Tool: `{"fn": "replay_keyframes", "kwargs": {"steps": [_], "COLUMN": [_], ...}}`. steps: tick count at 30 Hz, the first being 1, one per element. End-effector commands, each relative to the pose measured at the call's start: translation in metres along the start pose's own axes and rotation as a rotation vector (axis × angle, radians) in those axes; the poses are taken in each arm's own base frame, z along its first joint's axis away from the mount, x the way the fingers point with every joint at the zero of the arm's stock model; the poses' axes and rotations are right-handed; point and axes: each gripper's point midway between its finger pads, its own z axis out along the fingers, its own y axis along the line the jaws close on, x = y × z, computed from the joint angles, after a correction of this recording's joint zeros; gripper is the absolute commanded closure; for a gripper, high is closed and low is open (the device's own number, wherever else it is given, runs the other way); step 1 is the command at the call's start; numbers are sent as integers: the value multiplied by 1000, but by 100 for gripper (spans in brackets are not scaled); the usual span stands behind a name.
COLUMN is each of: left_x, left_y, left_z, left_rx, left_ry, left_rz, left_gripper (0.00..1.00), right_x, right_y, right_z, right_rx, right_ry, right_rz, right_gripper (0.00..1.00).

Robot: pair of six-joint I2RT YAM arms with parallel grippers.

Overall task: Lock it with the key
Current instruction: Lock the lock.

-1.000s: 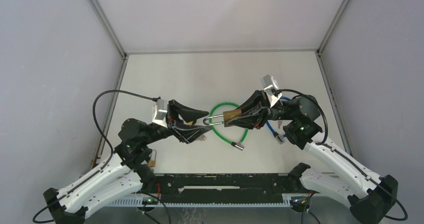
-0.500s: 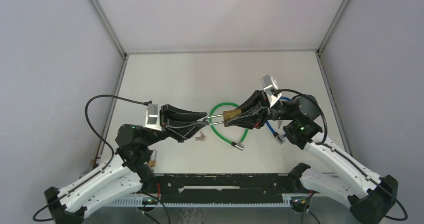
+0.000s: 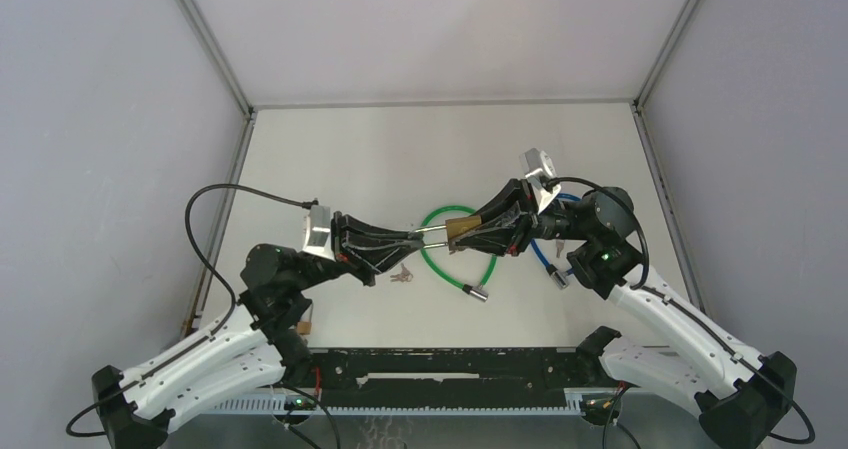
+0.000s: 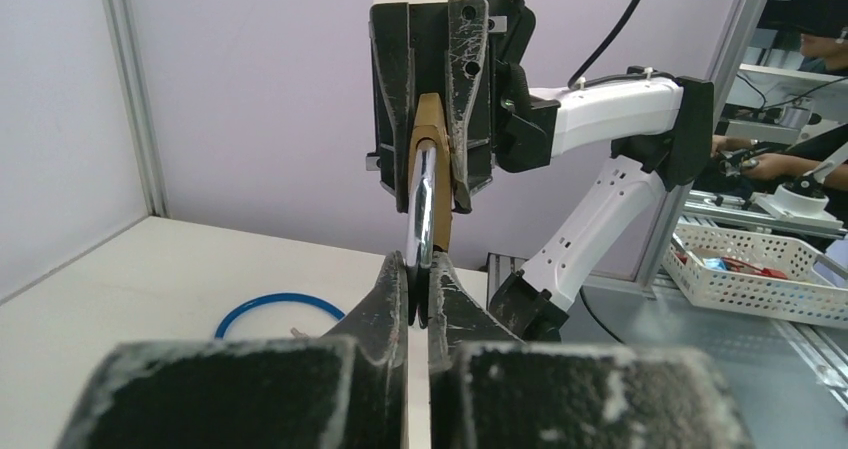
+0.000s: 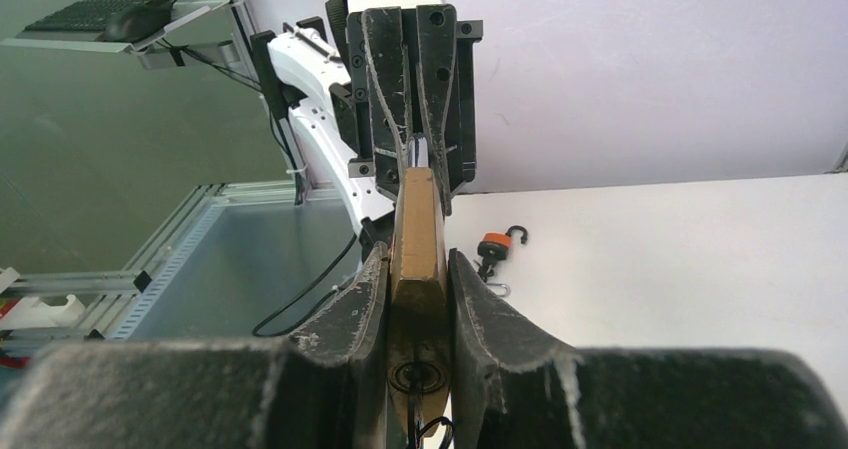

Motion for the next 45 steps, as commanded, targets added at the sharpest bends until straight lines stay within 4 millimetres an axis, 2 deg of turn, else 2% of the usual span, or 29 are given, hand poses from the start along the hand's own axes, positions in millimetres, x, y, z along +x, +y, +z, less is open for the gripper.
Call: {"fn": "replay_keyframes", "kwargs": {"steps": [1,6,13,17,21,25,30,34,38,41,45], "left_x": [-16,-18,-10,-5,-10,-9,-7,-7,-7,-12,-9], "left_y": [-16,-14,-16,-23,-12,-8,-20,-25,-27,-32,-45], "left_z": [7,10,22,29,35,38,40,38,37,37,39], "left_rx": [78,69,94,127,83,80,159,182,193,207,249], "left_ry": [-34,-46,-17,-11,-36,-27,-9,6,9,3,9], "left_rz": [-5,-1,-52,-59,49,150,199,224,249,257,152], "left_gripper": [100,100,100,100,100,100,100,100,100,100,100], "right_x": [-55,-53,-46,-39,-35,-36,-32,-37,-36,-39,-47], "right_y": [12,12,14,7,14,30,48,49,62,62,54], "right_z": [3,8,26,30,26,20,16,13,12,12,16], "right_rx": [4,-13,-29,-4,-30,-96,-186,-162,-254,-235,-167], "right_ry": [-126,-130,-124,-108,-86,-63,3,-3,21,15,-27], "right_rz": [-203,-212,-213,-190,-160,-149,-141,-171,-171,-181,-210], "right_gripper": [100,100,100,100,100,100,100,100,100,100,100]}}
